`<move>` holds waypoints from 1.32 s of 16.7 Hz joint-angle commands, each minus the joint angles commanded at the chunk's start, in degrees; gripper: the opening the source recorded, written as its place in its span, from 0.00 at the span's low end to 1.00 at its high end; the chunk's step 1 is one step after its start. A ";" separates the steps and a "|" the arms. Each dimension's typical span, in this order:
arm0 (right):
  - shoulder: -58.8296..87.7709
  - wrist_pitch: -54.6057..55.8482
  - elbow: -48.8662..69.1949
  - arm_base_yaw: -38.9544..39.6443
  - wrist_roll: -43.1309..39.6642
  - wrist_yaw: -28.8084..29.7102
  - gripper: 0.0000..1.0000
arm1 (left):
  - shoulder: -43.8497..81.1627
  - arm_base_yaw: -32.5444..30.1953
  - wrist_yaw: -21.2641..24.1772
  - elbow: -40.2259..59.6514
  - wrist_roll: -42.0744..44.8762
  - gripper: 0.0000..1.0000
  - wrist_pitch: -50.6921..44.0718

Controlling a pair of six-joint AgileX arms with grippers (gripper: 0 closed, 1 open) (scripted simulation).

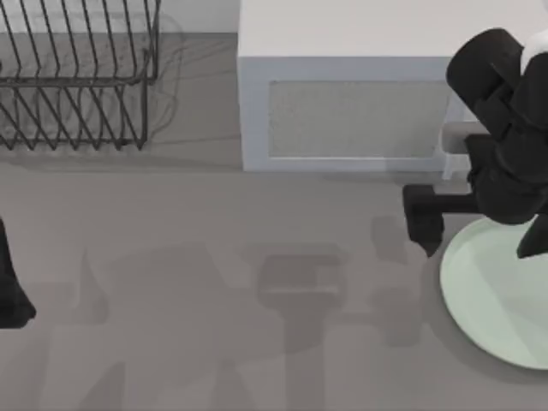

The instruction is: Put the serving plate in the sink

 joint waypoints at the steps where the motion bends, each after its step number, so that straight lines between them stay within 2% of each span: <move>1: 1.63 -1.02 1.23 0.41 0.42 0.00 1.00 | 0.00 0.00 0.00 0.00 0.00 1.00 0.00; 9: 3.33 -0.85 1.48 0.48 0.72 -0.01 1.00 | 0.00 0.00 0.00 0.00 0.00 1.00 0.00; 17: 11.51 18.46 -8.95 0.84 1.01 0.04 1.00 | 0.00 0.00 0.00 0.00 0.00 1.00 0.00; 22: 12.70 20.33 -10.27 0.91 1.07 0.05 1.00 | 0.00 0.00 0.00 0.00 0.00 1.00 0.00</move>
